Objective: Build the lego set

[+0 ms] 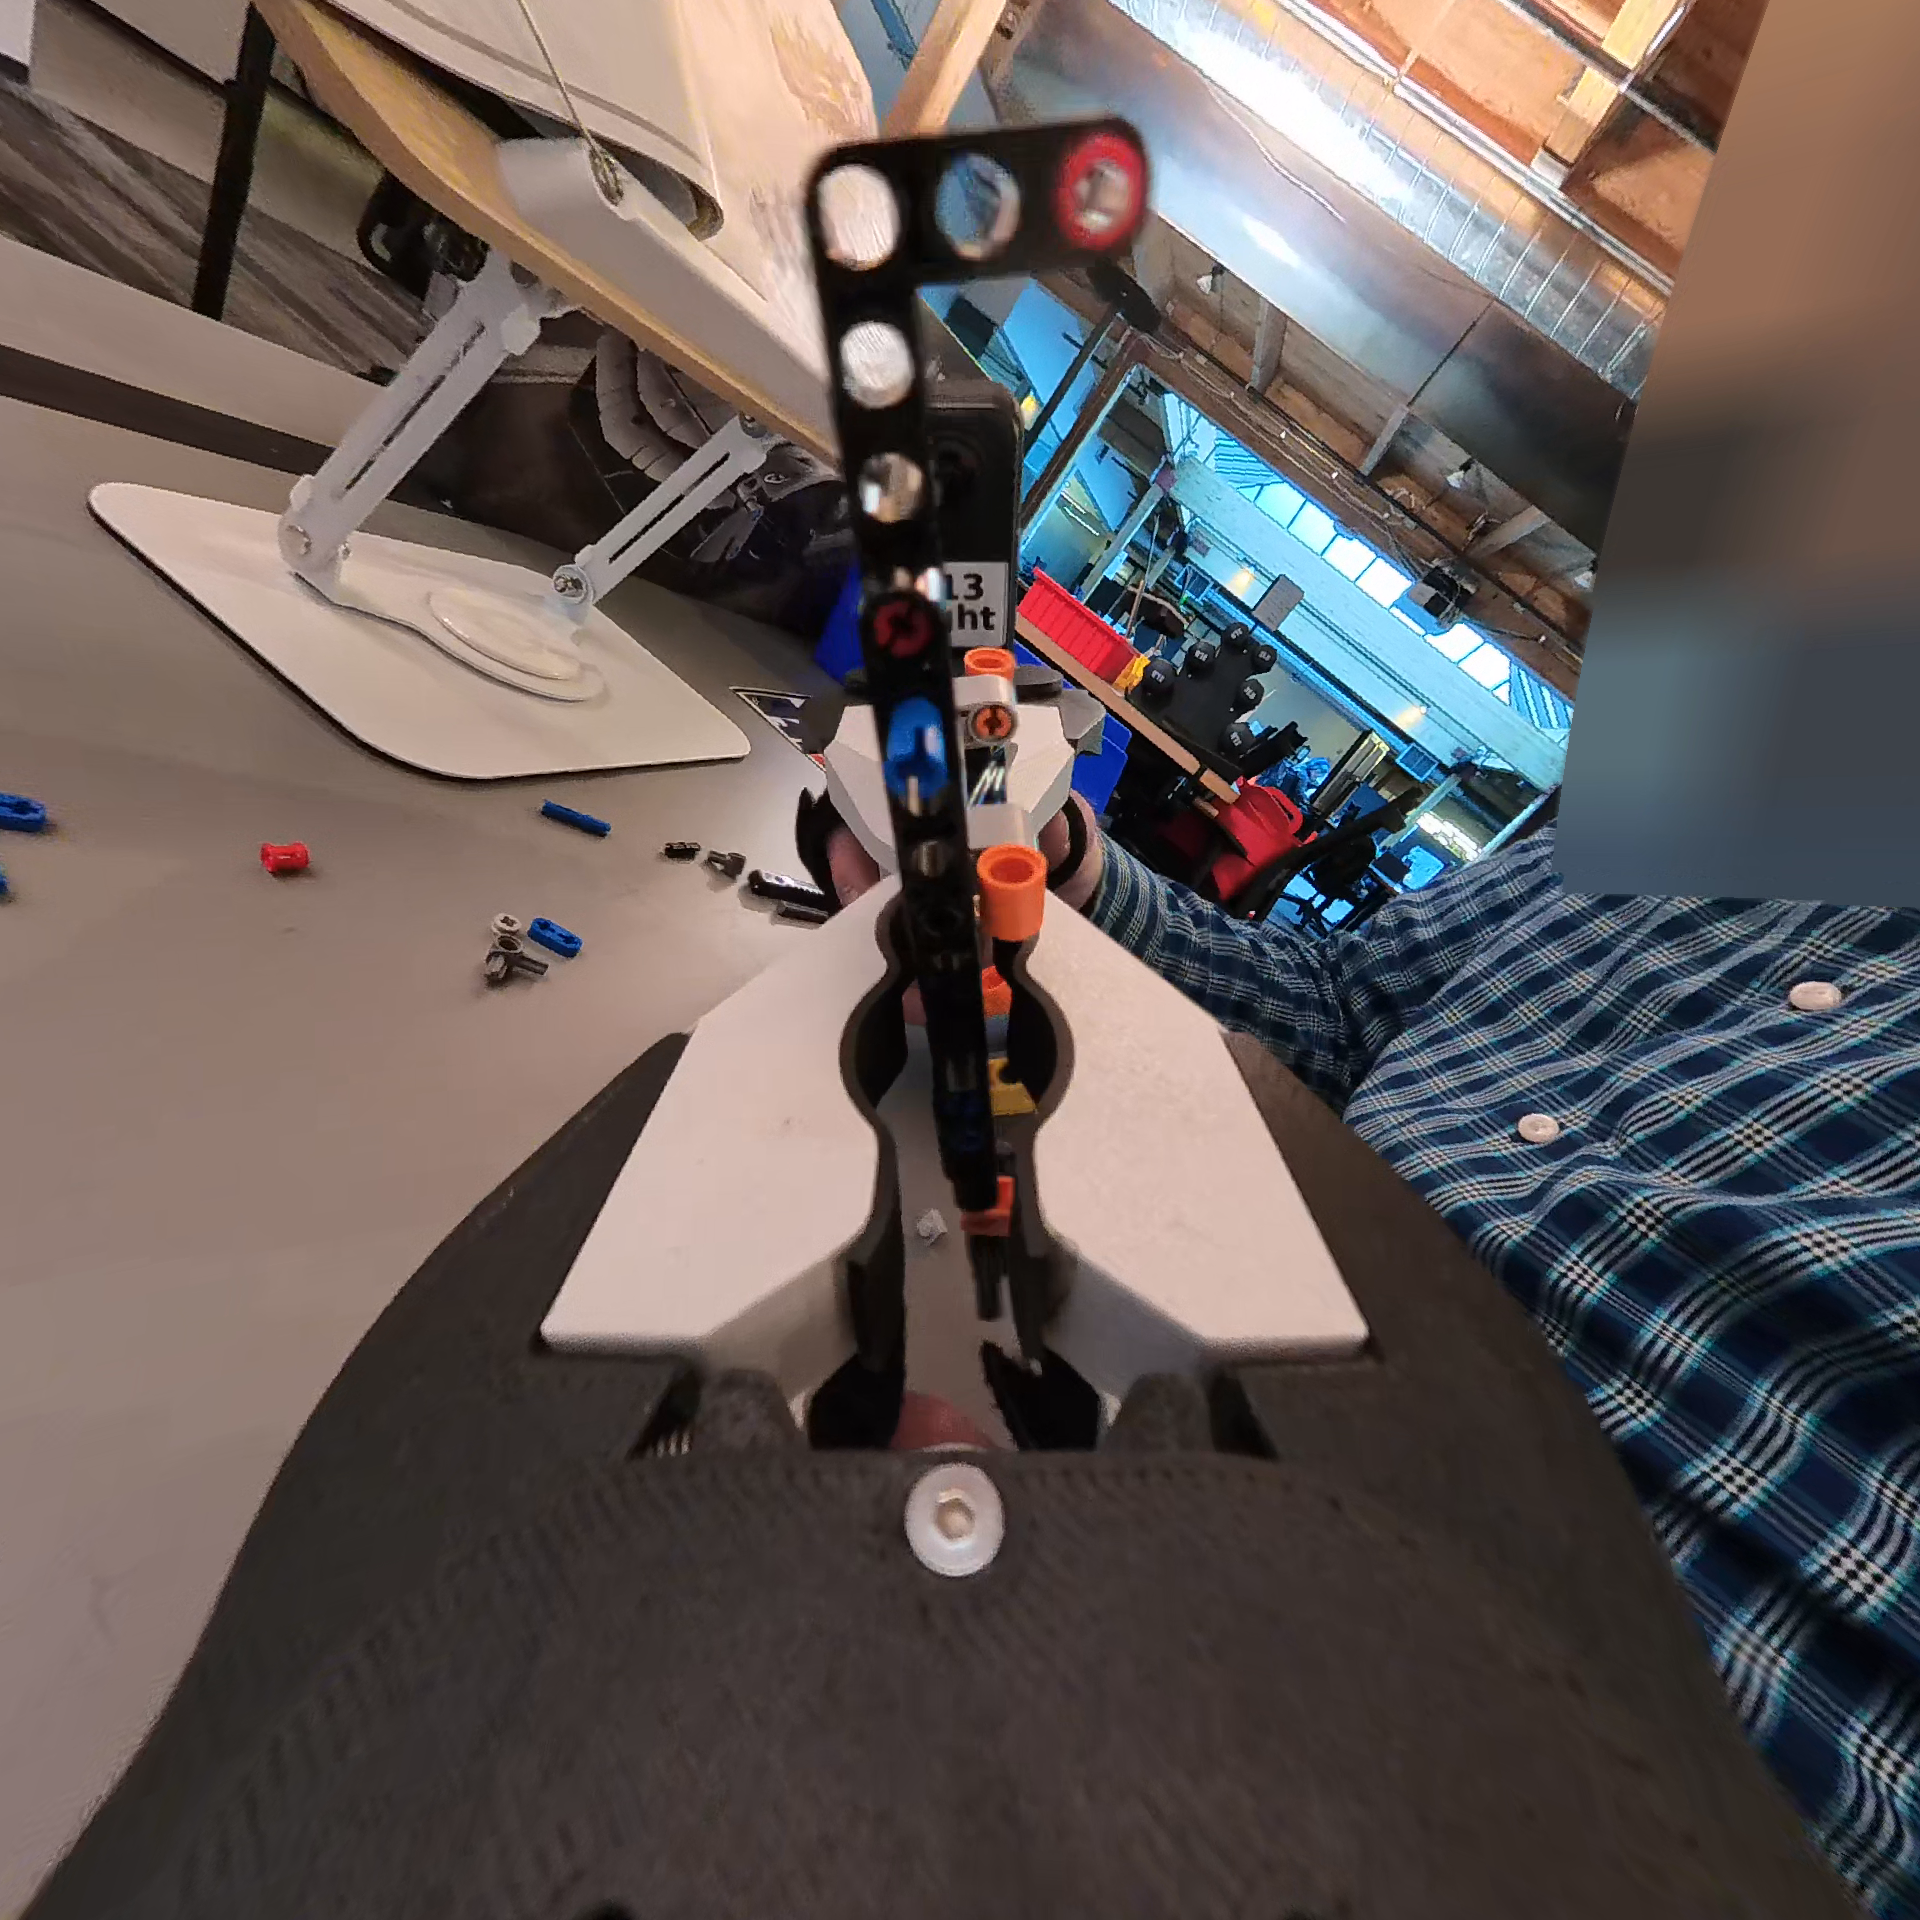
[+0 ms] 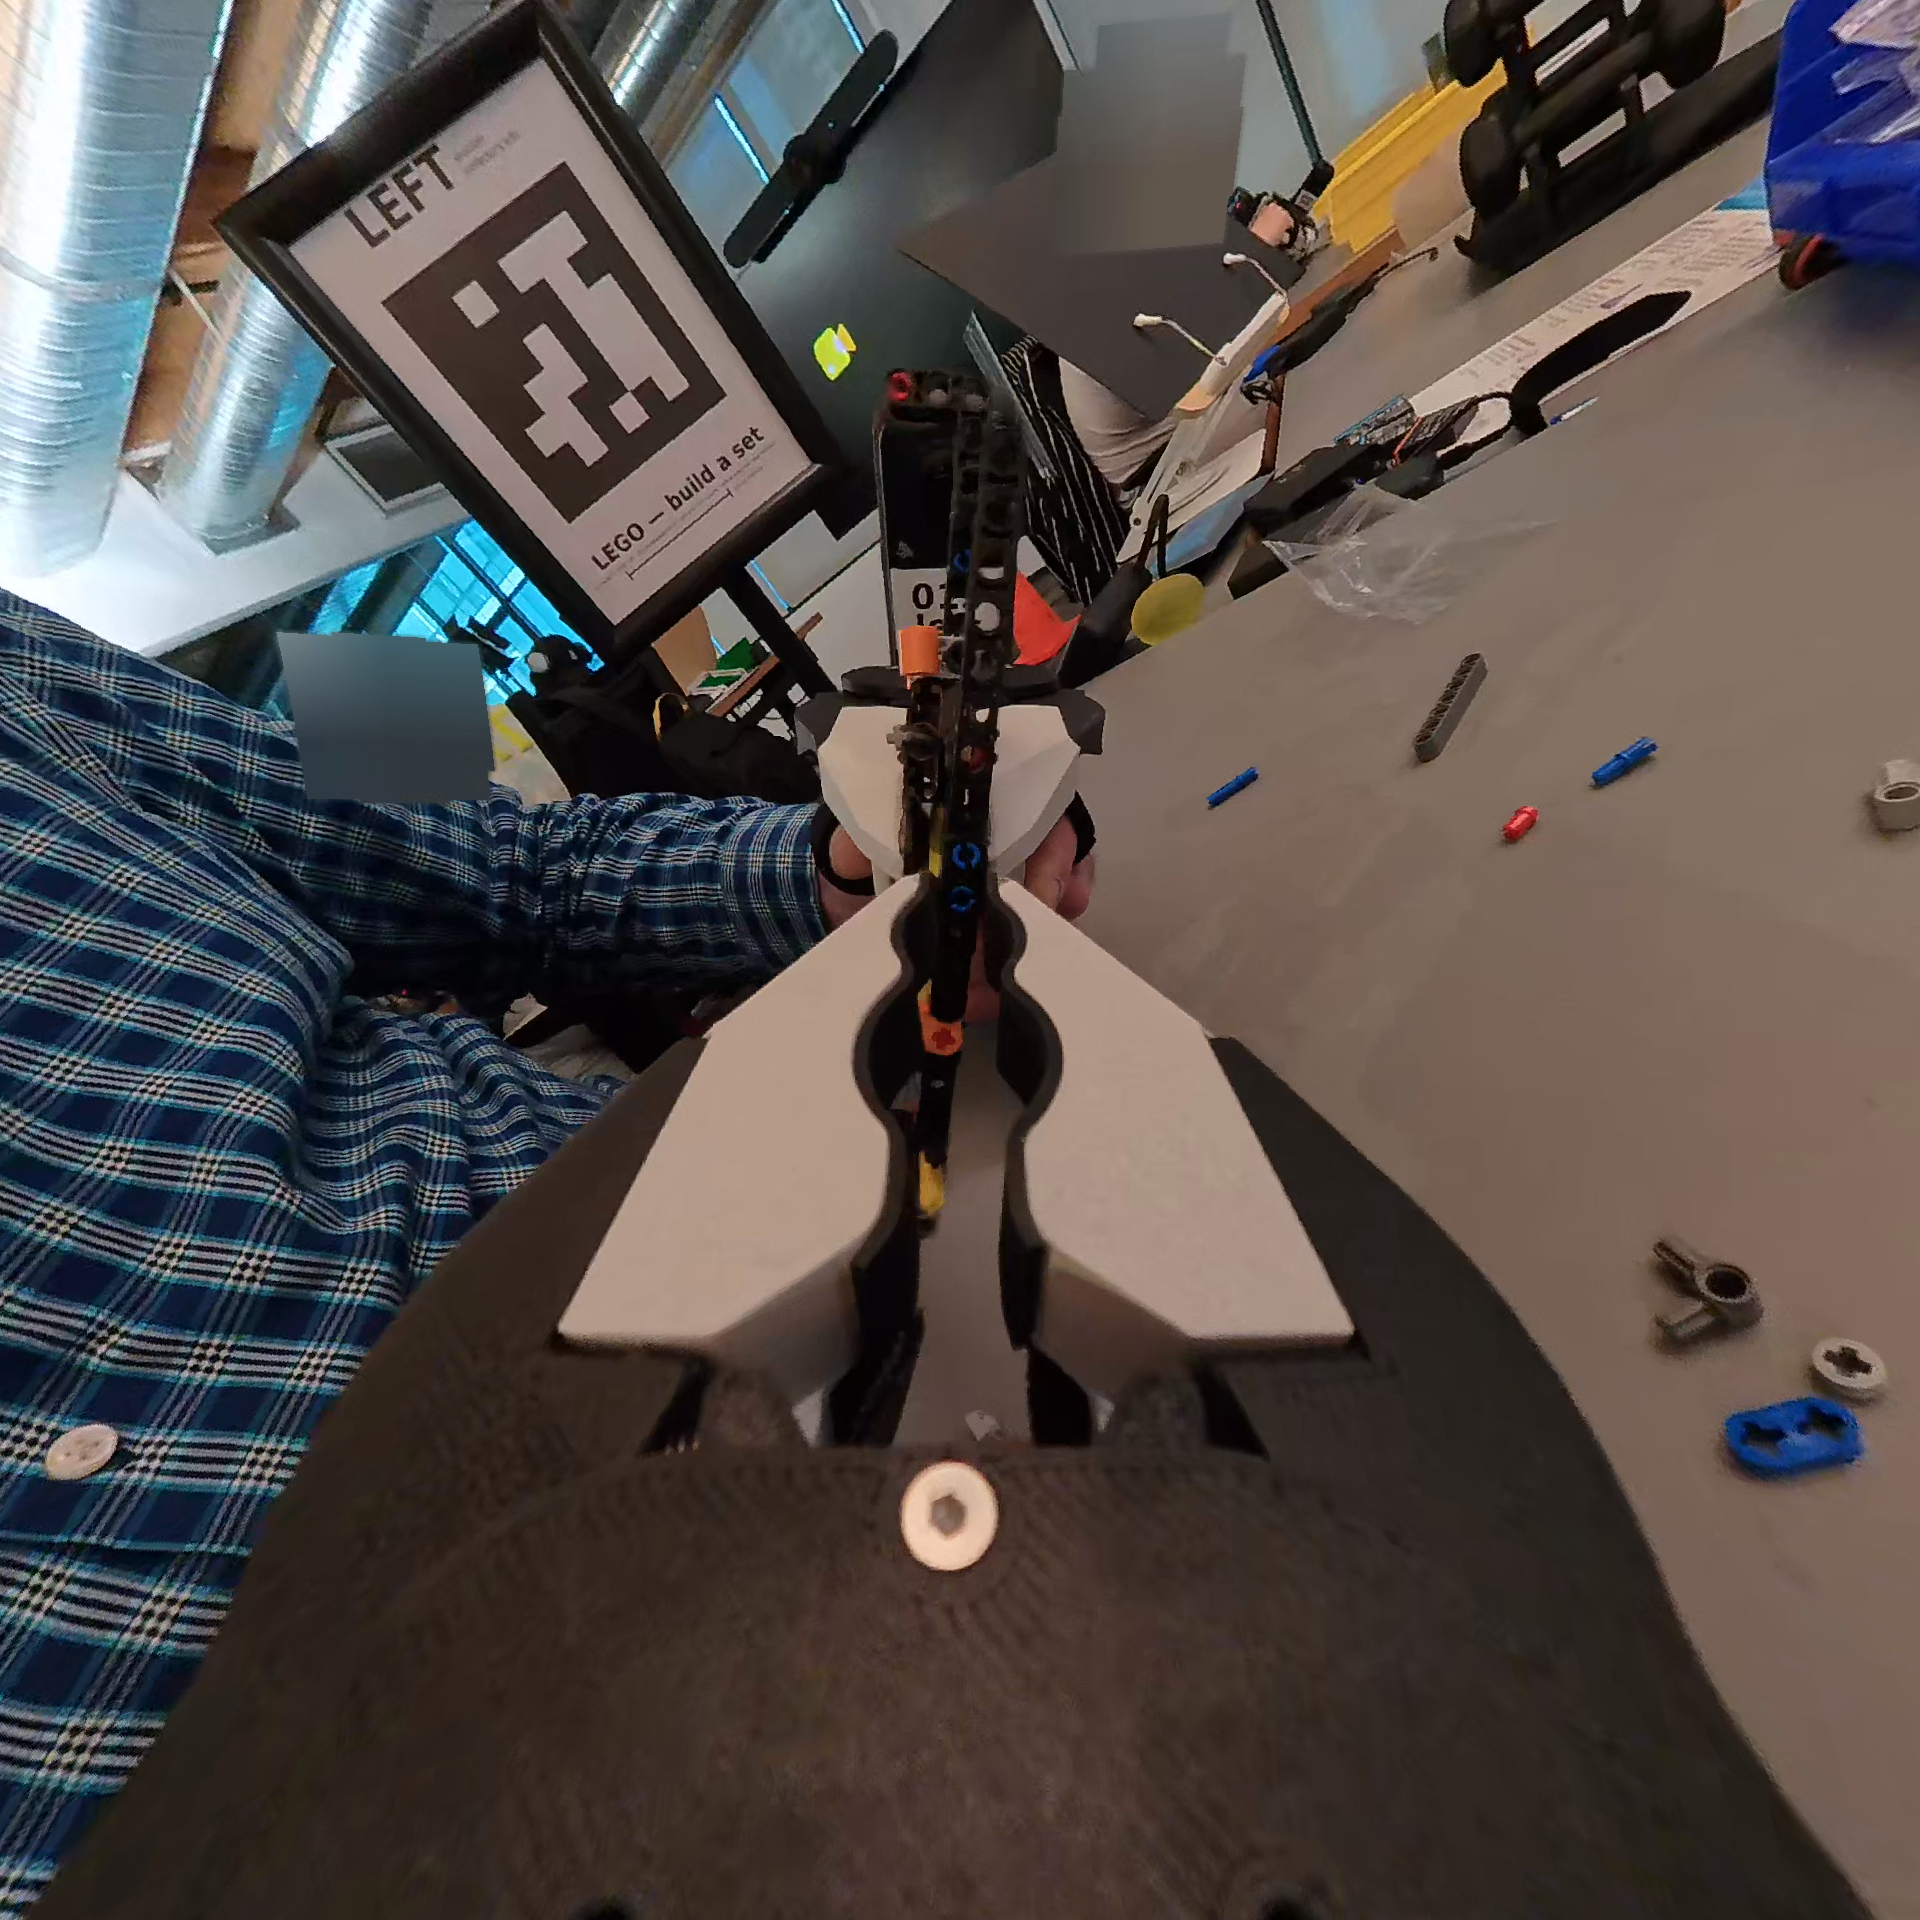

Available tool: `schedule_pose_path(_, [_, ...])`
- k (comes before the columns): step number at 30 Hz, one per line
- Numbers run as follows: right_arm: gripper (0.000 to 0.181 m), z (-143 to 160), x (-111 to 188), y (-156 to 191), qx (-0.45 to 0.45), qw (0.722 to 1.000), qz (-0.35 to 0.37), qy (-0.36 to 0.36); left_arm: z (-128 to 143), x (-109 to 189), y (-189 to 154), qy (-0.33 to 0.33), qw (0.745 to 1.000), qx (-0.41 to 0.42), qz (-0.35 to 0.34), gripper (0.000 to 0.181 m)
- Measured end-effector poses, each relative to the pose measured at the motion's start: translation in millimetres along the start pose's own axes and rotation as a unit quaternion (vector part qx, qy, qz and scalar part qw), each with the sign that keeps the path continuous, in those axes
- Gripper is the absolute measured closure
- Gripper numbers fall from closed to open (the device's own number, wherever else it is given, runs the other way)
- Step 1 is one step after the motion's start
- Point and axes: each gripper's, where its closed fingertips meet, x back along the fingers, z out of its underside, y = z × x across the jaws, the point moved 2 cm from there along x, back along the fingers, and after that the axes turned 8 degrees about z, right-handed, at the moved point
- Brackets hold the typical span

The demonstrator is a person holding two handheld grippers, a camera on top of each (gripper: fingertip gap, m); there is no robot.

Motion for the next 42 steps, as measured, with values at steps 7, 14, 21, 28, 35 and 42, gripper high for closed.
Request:
schedule_pose_path(7, [0.177, -3.2, 3.2, -6.1, -0.031, 0.999, -0.005, -0.023, -1.2, -0.3, 1.2, -0.005, 1.000, 0.018, 0.001, 0.141])
schedule_pose_path(14, [0.177, -9.7, 9.4, -13.3, -0.060, 0.997, -0.009, -0.052, 11.4, 15.9, 6.1, 0.050, 0.998, 0.041, -0.003, 0.114])
schedule_pose_path(21, [0.177, -13.3, 13.2, -19.2, -0.089, 0.993, -0.014, -0.072, 5.5, 22.1, 8.3, 0.052, 0.998, 0.011, -0.021, 0.139])
schedule_pose_path(28, [0.177, -14.2, 12.6, -18.6, -0.092, 0.993, -0.013, -0.075, 1.4, 18.8, 11.3, 0.035, 0.999, -0.003, -0.037, 0.174])
schedule_pose_path(35, [0.177, -17.0, 14.8, -17.3, -0.084, 0.993, -0.012, -0.078, -0.2, 16.3, 9.6, 0.029, 0.999, -0.002, -0.029, 0.176])
schedule_pose_path(42, [0.177, -16.5, 16.5, -16.3, -0.069, 0.995, -0.008, -0.071, -0.8, 15.1, 8.9, 0.029, 0.999, -0.001, -0.026, 0.176])
